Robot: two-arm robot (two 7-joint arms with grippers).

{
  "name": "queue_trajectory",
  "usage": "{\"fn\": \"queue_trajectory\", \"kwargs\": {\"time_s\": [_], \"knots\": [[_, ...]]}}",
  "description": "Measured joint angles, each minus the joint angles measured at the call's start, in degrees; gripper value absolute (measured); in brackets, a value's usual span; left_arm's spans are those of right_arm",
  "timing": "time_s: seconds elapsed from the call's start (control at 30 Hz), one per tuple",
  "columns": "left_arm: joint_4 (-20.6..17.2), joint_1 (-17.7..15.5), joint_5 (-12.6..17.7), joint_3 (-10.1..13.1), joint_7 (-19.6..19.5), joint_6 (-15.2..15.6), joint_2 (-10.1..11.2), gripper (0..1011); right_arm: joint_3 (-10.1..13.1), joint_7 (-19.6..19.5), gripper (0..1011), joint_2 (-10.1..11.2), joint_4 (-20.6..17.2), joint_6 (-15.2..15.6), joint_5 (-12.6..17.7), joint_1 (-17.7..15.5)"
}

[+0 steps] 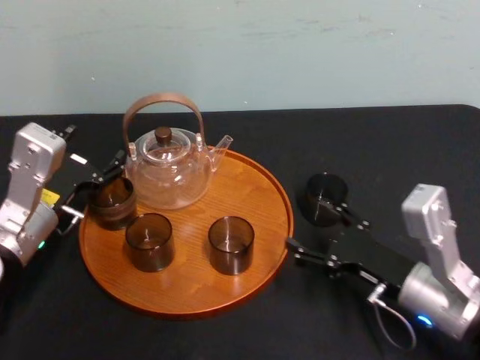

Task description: Pick up the glass from the table and place it on the tray.

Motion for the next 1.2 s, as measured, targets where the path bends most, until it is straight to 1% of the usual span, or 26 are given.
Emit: {"fn": "queue_trajectory", "kwargs": {"time_s": [0.03,0.1,0.13,0.2,0.23,0.4,0.43,0.5,0.57,0.73,0.83,0.87,0.97,1.07,1.2], "knots": [[0.00,0.00,0.00,0.00,0.00,0.00,0.00,1001,0.84,-0.49,1002,0.43,-0.38,0.03,0.21,-1.09],[0.00,0.00,0.00,0.00,0.00,0.00,0.00,1001,1.72,-0.97,1002,0.82,-0.67,0.04,0.34,-2.04],[0.00,0.00,0.00,0.00,0.00,0.00,0.00,1001,2.56,-1.37,1002,1.18,-0.85,0.08,0.48,-2.90],[0.00,0.00,0.00,0.00,0.00,0.00,0.00,1001,3.46,-1.82,1002,1.43,-0.90,0.14,0.65,-3.67],[0.00,0.00,0.00,0.00,0.00,0.00,0.00,1001,4.27,-2.20,1002,1.55,-0.90,0.30,0.88,-4.20],[0.00,0.00,0.00,0.00,0.00,0.00,0.00,1001,6.64,-3.56,1002,1.32,-0.11,1.60,1.41,-4.90],[0.00,0.00,0.00,0.00,0.00,0.00,0.00,1001,6.64,-3.56,1002,1.32,-0.11,1.60,1.41,-4.90],[0.00,0.00,0.00,0.00,0.00,0.00,0.00,1001,7.55,-4.15,1002,0.73,0.98,2.62,1.60,-4.21],[0.00,0.00,0.00,0.00,0.00,0.00,0.00,1001,7.81,-4.31,1002,0.42,1.60,3.11,1.66,-3.65],[0.00,0.00,0.00,0.00,0.00,0.00,0.00,1001,8.07,-4.67,1002,-0.70,3.88,4.59,1.63,-1.33],[0.00,0.00,0.00,0.00,0.00,0.00,0.00,1001,7.78,-4.68,1002,-1.48,5.77,5.48,1.43,0.70],[0.00,0.00,0.00,0.00,0.00,0.00,0.00,1001,7.49,-4.68,1002,-1.85,6.81,5.91,1.13,1.92],[0.00,0.00,0.00,0.00,0.00,0.00,0.00,1001,6.95,-4.71,1002,-2.43,8.32,6.41,0.54,3.48],[0.00,0.00,0.00,0.00,0.00,0.00,0.00,1001,5.69,-4.66,1002,-3.38,10.87,6.93,-0.79,6.21],[0.00,0.00,0.00,0.00,0.00,0.00,0.00,1001,4.40,-4.21,1002,-4.25,13.17,7.10,-1.98,8.37]]}}
